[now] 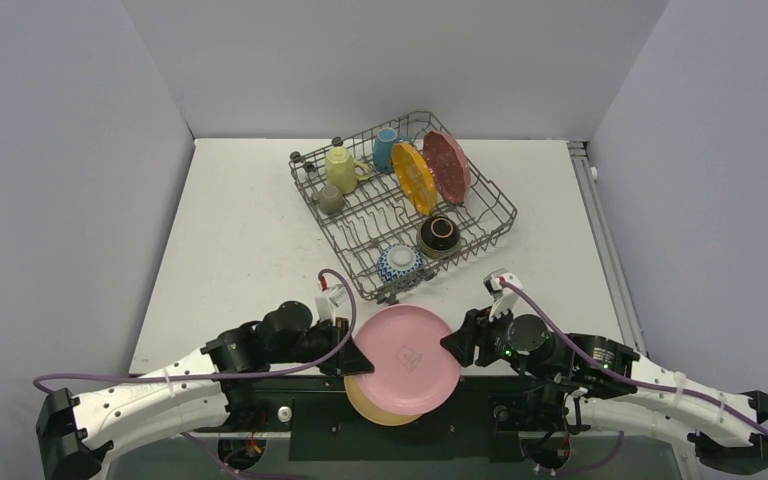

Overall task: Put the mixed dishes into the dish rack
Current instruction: Insert the plate into the dish rack.

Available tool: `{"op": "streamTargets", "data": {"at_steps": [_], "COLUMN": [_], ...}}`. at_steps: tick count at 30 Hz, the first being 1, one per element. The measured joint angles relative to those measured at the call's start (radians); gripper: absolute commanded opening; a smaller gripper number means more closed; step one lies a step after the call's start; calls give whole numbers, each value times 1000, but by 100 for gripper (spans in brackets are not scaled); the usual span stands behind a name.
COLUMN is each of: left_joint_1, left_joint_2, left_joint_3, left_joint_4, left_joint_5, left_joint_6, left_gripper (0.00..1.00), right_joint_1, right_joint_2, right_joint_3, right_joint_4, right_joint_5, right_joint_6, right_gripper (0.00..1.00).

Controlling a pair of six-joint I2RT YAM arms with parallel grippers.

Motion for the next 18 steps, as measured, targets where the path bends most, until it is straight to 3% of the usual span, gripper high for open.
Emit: {"op": "streamTargets", "data": {"at_steps": [7, 18], "left_joint_1": [0, 0], "left_joint_2": [-15, -11], "left_joint_3": [0, 21], "left_joint_4": [23, 12], "left_joint_5": [68, 114], "left_joint_6": [29, 84], "left_gripper": [0, 0], "right_joint_1": [-2, -5], "right_joint_2": [-32, -20], "right_joint_3": [0, -3], "right_joint_4": [42, 82], "right_joint_5": [-89, -198], "right_joint_6": [-30, -46], "right_gripper": [46, 34]}}
